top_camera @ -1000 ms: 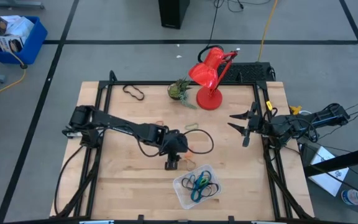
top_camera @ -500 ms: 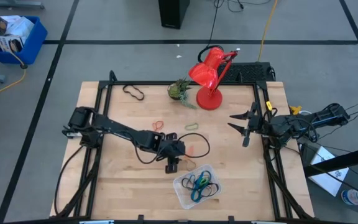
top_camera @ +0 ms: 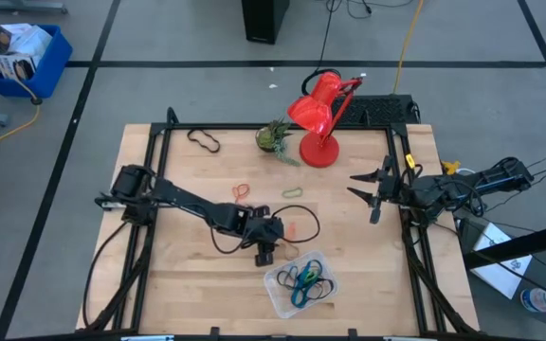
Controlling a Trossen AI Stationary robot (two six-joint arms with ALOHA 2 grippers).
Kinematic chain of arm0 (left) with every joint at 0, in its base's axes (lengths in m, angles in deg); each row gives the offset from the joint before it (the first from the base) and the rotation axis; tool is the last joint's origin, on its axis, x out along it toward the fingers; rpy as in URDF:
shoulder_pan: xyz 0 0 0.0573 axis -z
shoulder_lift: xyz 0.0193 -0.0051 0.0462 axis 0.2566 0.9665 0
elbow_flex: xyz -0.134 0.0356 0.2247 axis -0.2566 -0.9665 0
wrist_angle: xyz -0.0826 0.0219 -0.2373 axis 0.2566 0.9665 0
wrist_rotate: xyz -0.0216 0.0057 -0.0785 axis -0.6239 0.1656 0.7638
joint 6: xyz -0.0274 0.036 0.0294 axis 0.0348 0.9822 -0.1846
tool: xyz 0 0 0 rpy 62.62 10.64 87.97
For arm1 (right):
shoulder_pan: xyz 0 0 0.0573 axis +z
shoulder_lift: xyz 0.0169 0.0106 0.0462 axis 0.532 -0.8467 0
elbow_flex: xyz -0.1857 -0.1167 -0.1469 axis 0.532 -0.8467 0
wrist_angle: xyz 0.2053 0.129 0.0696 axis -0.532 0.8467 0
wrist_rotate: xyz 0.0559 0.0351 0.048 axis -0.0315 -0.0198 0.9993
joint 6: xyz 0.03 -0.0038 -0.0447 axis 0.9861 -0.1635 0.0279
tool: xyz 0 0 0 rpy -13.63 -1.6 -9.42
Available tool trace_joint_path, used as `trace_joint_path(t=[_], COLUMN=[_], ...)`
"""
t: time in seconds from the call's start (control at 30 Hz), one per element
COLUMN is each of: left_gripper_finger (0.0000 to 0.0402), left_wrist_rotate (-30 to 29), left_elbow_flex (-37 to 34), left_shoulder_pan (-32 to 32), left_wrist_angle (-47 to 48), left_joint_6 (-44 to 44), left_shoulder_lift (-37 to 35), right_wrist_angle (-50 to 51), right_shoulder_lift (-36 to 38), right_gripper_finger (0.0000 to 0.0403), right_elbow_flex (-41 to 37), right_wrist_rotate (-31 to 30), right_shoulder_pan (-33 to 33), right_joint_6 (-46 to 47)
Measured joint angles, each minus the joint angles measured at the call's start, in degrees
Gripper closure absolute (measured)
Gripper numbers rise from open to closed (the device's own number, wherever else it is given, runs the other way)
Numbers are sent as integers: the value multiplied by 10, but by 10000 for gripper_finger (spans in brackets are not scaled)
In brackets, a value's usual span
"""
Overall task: Pick and place rubber bands into bin
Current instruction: Put the brown rubber band into the transparent container
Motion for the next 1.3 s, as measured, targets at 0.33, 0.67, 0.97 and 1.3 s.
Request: trace_joint_path(t=[0.33, 0.67, 0.97, 1.3], left_gripper_finger=[239, 316, 391, 393], left_wrist_rotate=[0, 31, 28, 28], left_elbow_flex=[0, 0, 1, 1], left_shoulder_pan=[0, 0, -2, -10], left_wrist_angle=[-2, -11, -16, 14], left_joint_6=[-29, -53, -40, -50], left_shoulder_lift=[12, 37, 32, -35], right_wrist_angle=[5, 11, 20, 20], right_shoulder_lift=[-3, -4, -4, -4], right_gripper_finger=[259, 259, 259, 259], right_elbow_flex=[0, 0, 0, 0], right_wrist_rotate=[0, 0, 0, 0], right_shoulder_pan=[0, 0, 0, 0], right_joint_6=[2, 2, 2, 2])
